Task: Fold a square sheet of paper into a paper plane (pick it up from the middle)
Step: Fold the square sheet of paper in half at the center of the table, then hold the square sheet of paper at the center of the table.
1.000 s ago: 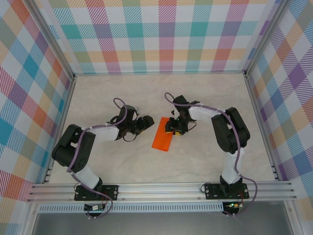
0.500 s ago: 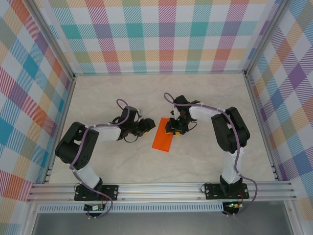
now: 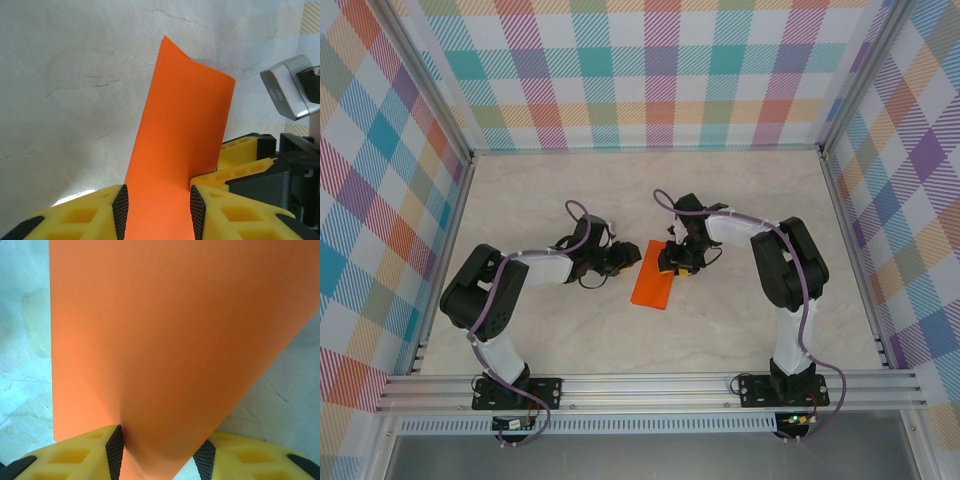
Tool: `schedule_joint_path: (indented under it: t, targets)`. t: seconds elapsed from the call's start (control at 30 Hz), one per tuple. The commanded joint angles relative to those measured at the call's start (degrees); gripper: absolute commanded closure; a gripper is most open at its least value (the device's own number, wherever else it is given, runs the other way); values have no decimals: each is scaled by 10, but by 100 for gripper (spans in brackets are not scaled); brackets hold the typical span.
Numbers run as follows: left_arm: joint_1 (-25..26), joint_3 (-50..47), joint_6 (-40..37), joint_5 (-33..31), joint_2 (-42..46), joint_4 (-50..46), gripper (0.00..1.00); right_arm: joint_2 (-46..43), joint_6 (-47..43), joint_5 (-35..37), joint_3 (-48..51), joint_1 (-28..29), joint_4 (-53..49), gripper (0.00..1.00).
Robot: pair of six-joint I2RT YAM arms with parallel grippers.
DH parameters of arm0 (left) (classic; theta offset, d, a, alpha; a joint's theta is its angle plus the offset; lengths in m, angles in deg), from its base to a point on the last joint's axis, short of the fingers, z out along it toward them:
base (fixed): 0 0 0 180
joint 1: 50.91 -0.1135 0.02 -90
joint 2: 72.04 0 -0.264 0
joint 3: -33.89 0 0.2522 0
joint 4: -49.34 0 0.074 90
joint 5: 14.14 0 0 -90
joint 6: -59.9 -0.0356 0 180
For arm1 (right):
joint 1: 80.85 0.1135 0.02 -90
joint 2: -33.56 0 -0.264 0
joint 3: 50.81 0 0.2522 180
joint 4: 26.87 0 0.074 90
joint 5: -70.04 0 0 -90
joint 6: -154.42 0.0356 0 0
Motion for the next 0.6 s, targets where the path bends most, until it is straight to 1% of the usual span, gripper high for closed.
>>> schedule_joint_path:
  t: [0.0, 0.2, 0.57]
  targets:
    - [11, 15, -3, 13, -12, 6, 61, 82, 7, 93, 37, 4, 3, 54]
    - [24, 24, -4, 22, -24, 9, 64, 92, 30, 94, 37, 2, 7, 54]
    - [39, 42, -9, 38, -48, 8, 70, 96, 29, 100, 39, 0, 5, 53]
